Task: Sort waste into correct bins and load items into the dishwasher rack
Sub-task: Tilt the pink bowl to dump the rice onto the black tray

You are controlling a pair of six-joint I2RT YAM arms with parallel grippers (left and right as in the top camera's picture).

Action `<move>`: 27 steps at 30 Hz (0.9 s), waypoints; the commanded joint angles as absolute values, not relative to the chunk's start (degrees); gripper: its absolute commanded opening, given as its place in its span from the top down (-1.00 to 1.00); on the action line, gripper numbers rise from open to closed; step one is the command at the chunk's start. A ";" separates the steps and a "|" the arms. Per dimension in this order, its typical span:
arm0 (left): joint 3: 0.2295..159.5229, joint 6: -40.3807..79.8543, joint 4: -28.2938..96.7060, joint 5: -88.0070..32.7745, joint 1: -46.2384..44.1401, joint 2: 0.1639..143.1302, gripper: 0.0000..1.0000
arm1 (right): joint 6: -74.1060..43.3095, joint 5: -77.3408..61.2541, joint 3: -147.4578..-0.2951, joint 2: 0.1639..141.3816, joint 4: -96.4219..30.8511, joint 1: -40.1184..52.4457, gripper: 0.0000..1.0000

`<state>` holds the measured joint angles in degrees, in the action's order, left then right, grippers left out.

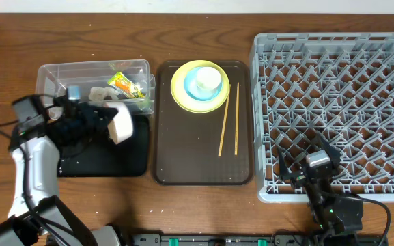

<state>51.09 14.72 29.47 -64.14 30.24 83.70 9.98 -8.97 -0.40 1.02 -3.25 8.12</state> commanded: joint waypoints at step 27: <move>43.31 13.80 25.78 -90.04 50.41 83.55 0.88 | 10.55 -9.02 -0.32 1.13 -3.49 8.58 -0.98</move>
<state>43.53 14.74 26.63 -87.79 50.26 83.70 10.00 -8.97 -0.40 1.02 -3.25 8.12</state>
